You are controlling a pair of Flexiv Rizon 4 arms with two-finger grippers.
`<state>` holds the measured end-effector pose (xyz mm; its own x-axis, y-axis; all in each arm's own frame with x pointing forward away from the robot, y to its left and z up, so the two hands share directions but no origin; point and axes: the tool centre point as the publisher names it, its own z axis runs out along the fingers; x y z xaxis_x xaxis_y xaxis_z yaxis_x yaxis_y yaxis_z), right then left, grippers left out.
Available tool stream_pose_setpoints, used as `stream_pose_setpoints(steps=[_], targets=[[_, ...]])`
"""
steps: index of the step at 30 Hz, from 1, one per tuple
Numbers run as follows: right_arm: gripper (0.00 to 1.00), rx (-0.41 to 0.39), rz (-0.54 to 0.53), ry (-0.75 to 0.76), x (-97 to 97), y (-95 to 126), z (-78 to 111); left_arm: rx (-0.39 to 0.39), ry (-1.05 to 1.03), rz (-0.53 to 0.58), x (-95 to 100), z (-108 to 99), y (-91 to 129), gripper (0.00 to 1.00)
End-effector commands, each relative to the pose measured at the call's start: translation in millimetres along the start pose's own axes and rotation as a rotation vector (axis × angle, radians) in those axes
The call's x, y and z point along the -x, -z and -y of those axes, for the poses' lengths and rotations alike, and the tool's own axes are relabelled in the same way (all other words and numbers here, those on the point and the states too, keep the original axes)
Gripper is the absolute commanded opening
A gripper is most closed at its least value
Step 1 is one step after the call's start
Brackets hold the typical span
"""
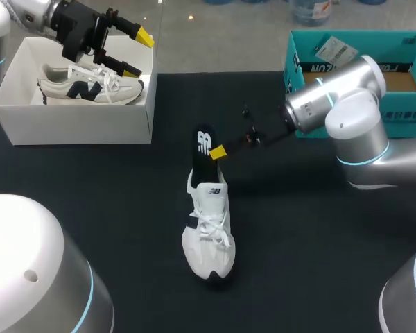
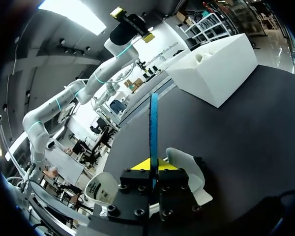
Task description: Take the shoe out of the shoebox, open the shoe tongue, remove and reinsert the insole, then place the shoe into the shoebox
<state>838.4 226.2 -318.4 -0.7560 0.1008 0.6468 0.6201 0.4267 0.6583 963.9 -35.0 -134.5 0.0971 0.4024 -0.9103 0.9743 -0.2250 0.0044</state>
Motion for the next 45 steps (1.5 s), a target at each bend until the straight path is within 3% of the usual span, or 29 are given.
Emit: stream_pose_setpoints(steps=[1,11,16,17,18,19,22,25,28,35,37,38,45], targets=[[0.00,0.038,-0.022,-0.009,1.3,-10,13.9,-0.001,-0.001,-0.004,0.2,0,0,1.00],[0.00,0.035,-0.072,-0.072,-17.2,-30,42.9,-0.001,-0.001,-0.004,0.2,0,0,1.00],[0.00,0.038,-0.076,-0.083,-23.2,-35,46.6,-0.001,-0.001,-0.004,0.2,0,0,1.00],[0.17,0.040,-0.072,-0.079,-24.2,-35,44.5,-0.001,-0.001,-0.004,0.2,0,0,1.00],[0.42,0.042,-0.063,-0.069,-24.5,-33,42.5,-0.001,-0.001,-0.004,0.2,0,0,1.00],[0.54,0.038,-0.054,-0.059,-25.1,-32,38.9,-0.001,-0.001,-0.004,0.2,0,0,1.00],[0.72,0.031,-0.028,-0.031,-25.8,-26,26.9,-0.001,-0.001,-0.004,0.2,0,0,1.00],[0.67,0.020,-0.016,-0.002,-22.5,-20,15.4,-0.001,-0.001,-0.004,0.2,0,0,1.00],[0.50,0.010,-0.012,0.016,-14.9,-17,5.3,-0.001,-0.001,-0.004,0.2,0,0,1.00],[0.35,-0.002,-0.024,0.027,4.1,-17,-2.4,-0.001,-0.001,-0.004,0.2,0,0,1.00],[0.18,0.000,-0.026,0.024,4.7,-18,-2.7,-0.001,-0.001,-0.004,0.2,0,0,1.00],[0.03,0.002,-0.027,0.018,6.0,-19,-0.8,-0.001,-0.001,-0.004,0.2,0,0,1.00],[0.00,0.004,-0.043,-0.037,-2.0,-27,14.2,-0.001,-0.001,-0.004,0.2,0,0,1.00]])
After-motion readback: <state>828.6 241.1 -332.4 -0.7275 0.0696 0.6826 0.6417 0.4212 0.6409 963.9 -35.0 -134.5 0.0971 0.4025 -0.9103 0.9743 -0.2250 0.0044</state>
